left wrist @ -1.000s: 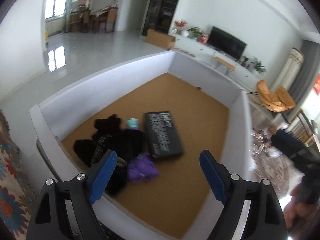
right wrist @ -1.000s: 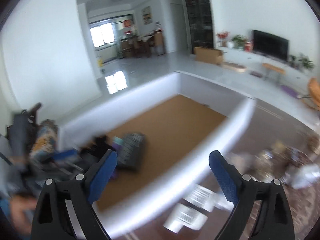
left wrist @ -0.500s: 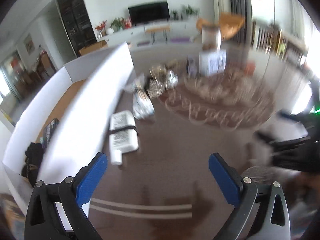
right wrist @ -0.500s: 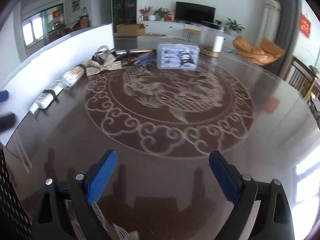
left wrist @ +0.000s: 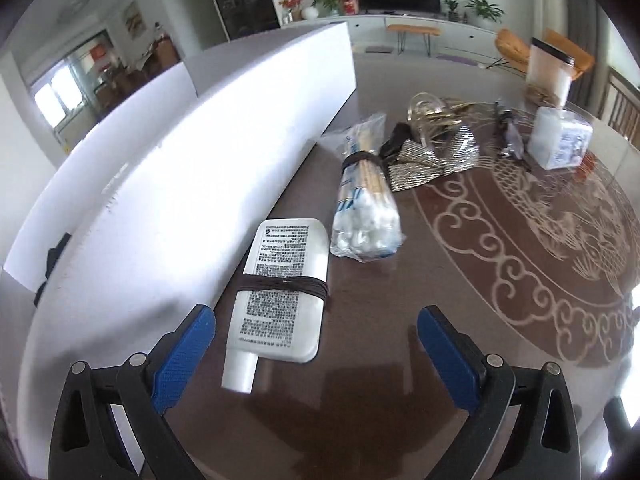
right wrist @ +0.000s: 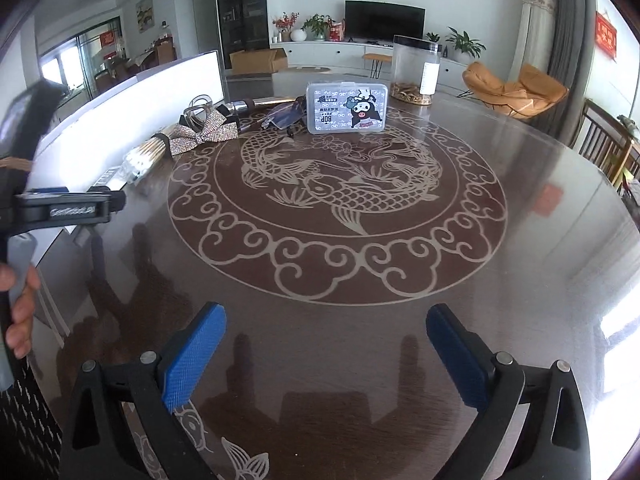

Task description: Organize objects

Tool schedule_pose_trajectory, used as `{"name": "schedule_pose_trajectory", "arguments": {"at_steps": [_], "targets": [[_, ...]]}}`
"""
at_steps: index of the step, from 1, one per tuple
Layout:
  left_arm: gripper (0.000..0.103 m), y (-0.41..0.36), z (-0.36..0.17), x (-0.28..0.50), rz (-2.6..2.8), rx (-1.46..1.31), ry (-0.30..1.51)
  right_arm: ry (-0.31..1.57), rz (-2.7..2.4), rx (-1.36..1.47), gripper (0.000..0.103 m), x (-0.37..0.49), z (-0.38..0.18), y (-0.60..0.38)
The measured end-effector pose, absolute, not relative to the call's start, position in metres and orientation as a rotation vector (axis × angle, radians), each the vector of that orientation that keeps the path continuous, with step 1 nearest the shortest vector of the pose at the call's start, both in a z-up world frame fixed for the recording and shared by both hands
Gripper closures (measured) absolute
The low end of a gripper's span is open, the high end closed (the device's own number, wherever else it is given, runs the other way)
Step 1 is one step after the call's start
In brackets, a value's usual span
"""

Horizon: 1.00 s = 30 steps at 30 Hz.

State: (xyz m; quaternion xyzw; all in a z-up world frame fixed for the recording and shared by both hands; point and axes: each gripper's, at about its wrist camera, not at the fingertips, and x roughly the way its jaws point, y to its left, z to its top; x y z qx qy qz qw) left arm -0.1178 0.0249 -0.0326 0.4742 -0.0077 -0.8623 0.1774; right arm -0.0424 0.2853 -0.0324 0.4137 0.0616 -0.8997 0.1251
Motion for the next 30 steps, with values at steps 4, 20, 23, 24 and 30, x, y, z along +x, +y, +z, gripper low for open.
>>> {"name": "schedule_pose_trajectory", "arguments": {"at_steps": [4, 20, 23, 24, 30], "targets": [[0.000, 0.015, -0.041, -0.126, -2.411, 1.360, 0.060, 0.162, -2.622, 1.201, 0.002, -0.042, -0.032, 0.287], [0.044, 0.031, -0.040, -0.120, -2.658, 1.327, 0.066, 0.174, -2.605, 1.235, 0.002, -0.046, -0.035, 0.284], [0.044, 0.042, -0.039, -0.110, -2.717, 1.333, 0.019, 0.173, -2.605, 1.238, 0.002, -0.046, -0.035, 0.284], [0.045, 0.046, -0.039, -0.105, -2.738, 1.349, 0.025, 0.173, -2.606, 1.238, 0.002, -0.046, -0.035, 0.285], [0.043, 0.069, -0.036, -0.073, -2.850, 1.406, -0.055, 0.155, -2.596, 1.332, 0.000, -0.058, -0.043, 0.285]]}}
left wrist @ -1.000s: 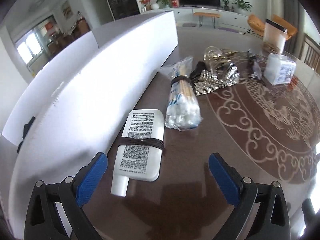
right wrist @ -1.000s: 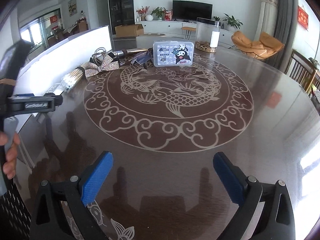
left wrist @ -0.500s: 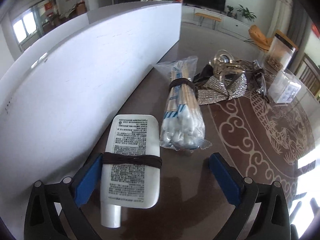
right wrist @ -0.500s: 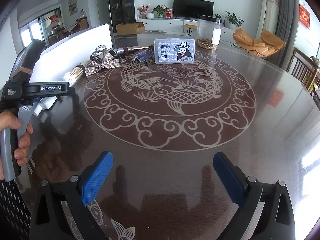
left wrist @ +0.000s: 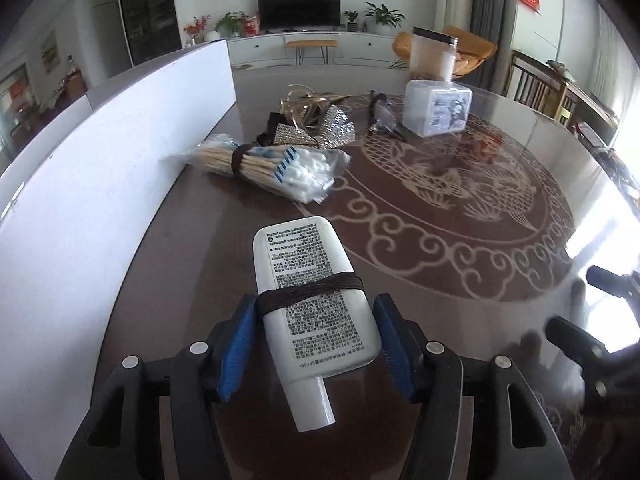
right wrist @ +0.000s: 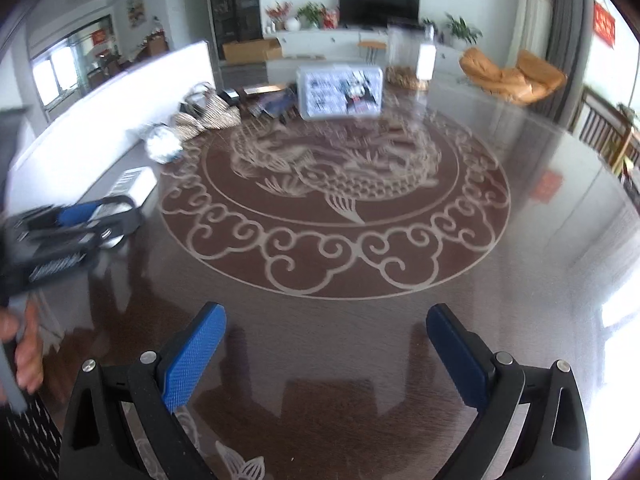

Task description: Organize objects

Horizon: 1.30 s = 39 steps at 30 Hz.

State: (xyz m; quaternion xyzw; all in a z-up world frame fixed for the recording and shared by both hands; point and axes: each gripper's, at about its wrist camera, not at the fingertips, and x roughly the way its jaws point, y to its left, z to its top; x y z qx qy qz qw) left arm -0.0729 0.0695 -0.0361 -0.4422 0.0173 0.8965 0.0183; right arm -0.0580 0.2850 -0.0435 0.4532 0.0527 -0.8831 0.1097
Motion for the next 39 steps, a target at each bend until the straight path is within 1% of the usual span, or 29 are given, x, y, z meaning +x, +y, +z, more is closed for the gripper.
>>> {"name": "schedule_pose_trajectory", "arguments": {"at_steps": [1, 2, 3, 4, 5, 6, 39], "targets": [[0.041, 0.070, -0.037, -0.070, 2.785, -1.374, 0.051, 0.180, -2.606, 1.344, 0.000, -0.061, -0.044, 0.282], [0.034, 0.070, -0.037, -0.069, 2.787, -1.380, 0.048, 0.182, -2.600, 1.343, 0.000, -0.063, -0.044, 0.281], [0.021, 0.064, -0.040, -0.065, 2.790, -1.392, 0.040, 0.187, -2.598, 1.339, 0.000, -0.067, -0.044, 0.278], [0.014, 0.060, -0.041, -0.069, 2.790, -1.413, 0.025, 0.188, -2.597, 1.339, 0.000, -0.070, -0.044, 0.277], [0.002, 0.057, -0.043, -0.074, 2.782, -1.442, 0.012, 0.187, -2.598, 1.337, 0.000, -0.073, -0.044, 0.277], [0.000, 0.056, -0.044, -0.080, 2.775, -1.460, 0.012, 0.183, -2.600, 1.335, 0.000, -0.076, -0.044, 0.276], [0.000, 0.059, -0.045, -0.082, 2.779, -1.460, 0.007, 0.188, -2.595, 1.332, 0.000, -0.080, -0.045, 0.274]]}}
